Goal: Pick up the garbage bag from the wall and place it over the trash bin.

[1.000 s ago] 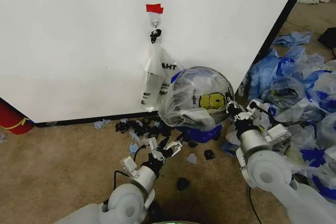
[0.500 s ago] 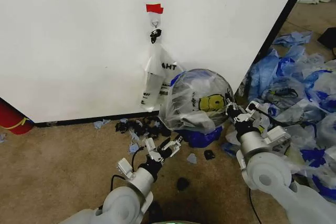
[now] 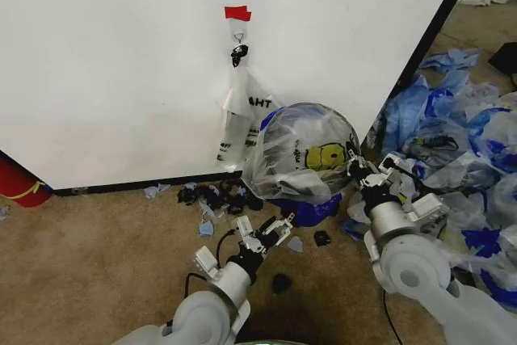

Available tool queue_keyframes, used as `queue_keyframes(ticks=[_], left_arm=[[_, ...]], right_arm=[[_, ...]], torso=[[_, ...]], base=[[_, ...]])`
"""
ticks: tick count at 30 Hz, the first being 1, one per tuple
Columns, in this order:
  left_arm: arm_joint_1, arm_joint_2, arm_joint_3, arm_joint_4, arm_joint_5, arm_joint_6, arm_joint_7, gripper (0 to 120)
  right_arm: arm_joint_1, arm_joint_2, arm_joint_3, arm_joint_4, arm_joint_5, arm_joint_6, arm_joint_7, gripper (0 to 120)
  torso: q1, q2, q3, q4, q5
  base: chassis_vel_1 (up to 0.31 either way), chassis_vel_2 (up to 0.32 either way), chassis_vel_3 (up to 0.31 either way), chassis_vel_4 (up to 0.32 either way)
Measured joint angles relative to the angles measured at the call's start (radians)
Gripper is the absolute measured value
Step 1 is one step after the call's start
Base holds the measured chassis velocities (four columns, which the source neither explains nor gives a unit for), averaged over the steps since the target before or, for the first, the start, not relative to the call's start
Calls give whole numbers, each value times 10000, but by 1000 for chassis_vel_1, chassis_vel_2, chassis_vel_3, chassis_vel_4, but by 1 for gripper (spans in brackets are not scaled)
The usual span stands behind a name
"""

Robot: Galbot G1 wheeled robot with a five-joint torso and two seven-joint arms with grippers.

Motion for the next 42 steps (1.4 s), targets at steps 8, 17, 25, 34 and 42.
queue_keyframes(ticks=[8,17,25,34,42], left_arm=[[-36,-398,-85,180,22,-68,-143,78],[-12,-466,-94,307,100,-160,-18,44],[-35,-393,-88,311,176,-154,-32,15],[-67,-374,-84,318,283,-112,-94,0],[-64,-207,-63,551,453,-113,-112,0]], right_arm=[[22,0,0,-29,-41,2,-40,0],[94,-14,-23,-59,-40,3,-79,0],[204,-17,-28,-63,100,7,-78,0],[217,59,-66,-74,155,16,-75,0],[288,149,0,104,567,-29,141,0]], torso=[[0,0,0,0,0],[0,0,0,1,-1],[0,0,0,0,-1],[0,0,0,0,-1],[0,0,0,0,-1]], base=[[0,0,0,0],[0,0,0,0],[0,0,0,0],[0,0,0,0],[0,0,0,0]])
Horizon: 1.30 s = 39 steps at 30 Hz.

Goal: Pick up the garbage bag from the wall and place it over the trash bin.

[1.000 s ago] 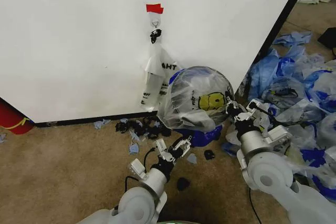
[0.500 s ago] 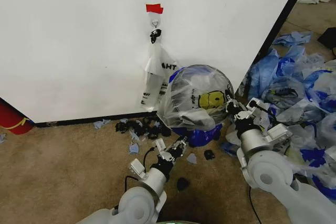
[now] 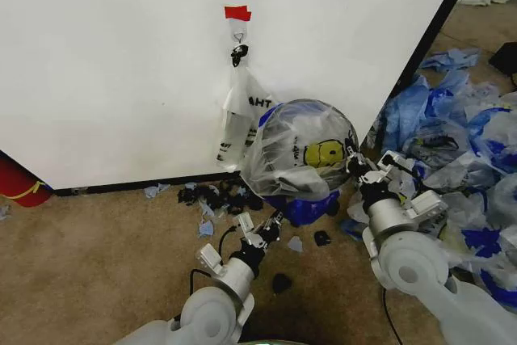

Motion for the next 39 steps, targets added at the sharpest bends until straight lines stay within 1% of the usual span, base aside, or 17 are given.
queue_keyframes(ticks=[2,9,11,23,31,39], left_arm=[[-3,6,35,168,76,-22,16,0],[-249,-102,309,607,269,-80,10,0],[-264,-142,331,656,289,-81,2,0],[-267,-294,313,1559,725,-263,2,0],[-248,-496,324,1884,937,-304,-1,0],[-262,-636,383,1910,1013,-277,8,0]], right_arm=[[11,-12,52,223,274,-94,230,0],[-115,-152,84,401,494,-163,396,0],[-122,-140,85,447,521,-166,434,0],[-226,-113,179,949,691,-453,1132,0],[-332,-123,229,1281,737,-542,1402,0],[-390,-139,269,1410,797,-569,1487,0]], torso=[[0,0,0,0,0],[0,0,0,-1,1],[0,0,0,-2,-1],[0,0,0,0,0],[0,0,0,0,0],[0,0,0,-1,0]], base=[[0,0,0,0],[0,0,0,0],[0,0,0,0],[0,0,0,0],[0,0,0,0],[0,0,0,0]])
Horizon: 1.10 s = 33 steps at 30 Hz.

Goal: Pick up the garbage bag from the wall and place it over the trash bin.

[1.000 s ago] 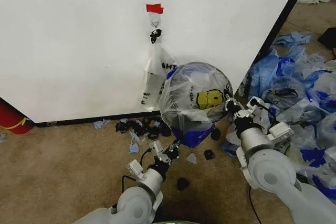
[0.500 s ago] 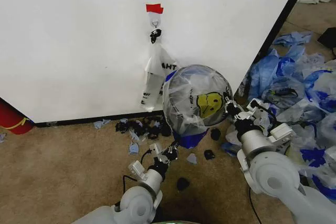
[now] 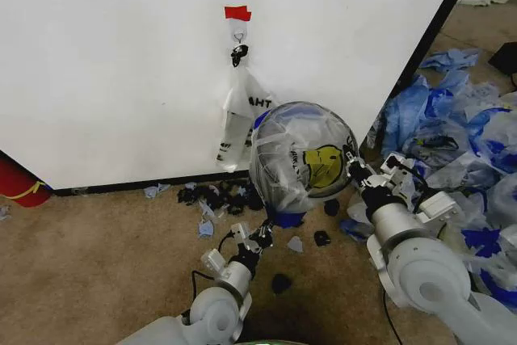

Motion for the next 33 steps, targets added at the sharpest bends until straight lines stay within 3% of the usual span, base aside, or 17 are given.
queue_keyframes(ticks=[2,11,16,23,28,33], left_arm=[[39,56,-1,-129,-18,40,28,1],[593,678,-379,-494,16,234,186,36],[1026,1038,-713,-740,203,222,-30,52],[1997,1723,-1899,-1206,245,249,-156,76],[2713,1958,-3376,-1597,484,303,-340,98],[2577,2659,-4073,-2764,640,637,-347,100]], right_arm=[[-2,0,-4,0,-9,0,0,0],[101,64,-34,-141,1,-20,78,0],[57,-3,-235,-648,-911,-91,8,0],[174,-88,-558,-1600,-1917,-80,-409,0],[193,-178,-918,-2339,-3371,-10,-1002,0],[143,-679,-1097,-2597,-4879,199,-1684,0]], torso=[[0,0,0,0,-2],[0,0,0,1,-1],[0,0,0,0,-2],[0,0,-1,1,-3],[0,0,1,0,-5],[0,0,1,2,0]], base=[[0,0,0,0],[0,0,0,0],[0,0,0,0],[0,0,0,0],[0,0,0,0],[0,0,0,0]])
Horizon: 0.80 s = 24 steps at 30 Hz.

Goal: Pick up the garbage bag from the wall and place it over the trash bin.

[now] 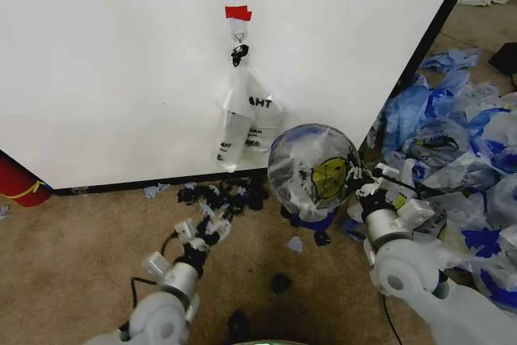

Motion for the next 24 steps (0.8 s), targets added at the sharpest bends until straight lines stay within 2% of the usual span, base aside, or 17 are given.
queue_keyframes(ticks=[2,6,11,14,16,17,19,24], left_arm=[[-139,193,-35,-326,14,155,-36,100],[-900,716,105,-1366,-28,741,-115,86],[-1815,743,686,-1928,-232,1158,-146,68],[-2575,683,1387,-1913,-385,1219,-119,57],[-3627,422,2515,-1653,-608,1235,-58,47],[-3627,422,2515,-1653,-608,1235,-58,47],[-4491,32,3375,-1354,-756,1237,-61,39],[-5820,-716,4715,-574,-884,1237,-207,19]], right_arm=[[-7,-169,0,-48,-467,59,-143,0],[-16,-656,36,-60,-1704,171,-454,0],[-33,-864,43,9,-2544,172,-687,0],[-41,-958,30,10,-2791,177,-801,0],[-7,-1127,1,44,-2856,168,-879,0],[-7,-1127,1,44,-2856,168,-879,0],[83,-1248,1,52,-2860,158,-958,0],[127,-1383,-13,68,-2868,114,-1001,0]], torso=[[0,0,0,-1,-5],[0,0,0,-4,2],[0,0,-1,0,0],[0,0,-1,-1,1],[0,0,-1,-2,2],[0,0,-1,-2,2],[0,0,-1,-3,-2],[1,0,-1,-4,2]], base=[[0,0,0,0],[0,0,0,0],[0,0,0,0],[0,0,0,0],[0,0,0,0],[0,0,0,0],[0,0,0,0],[0,0,0,0]])
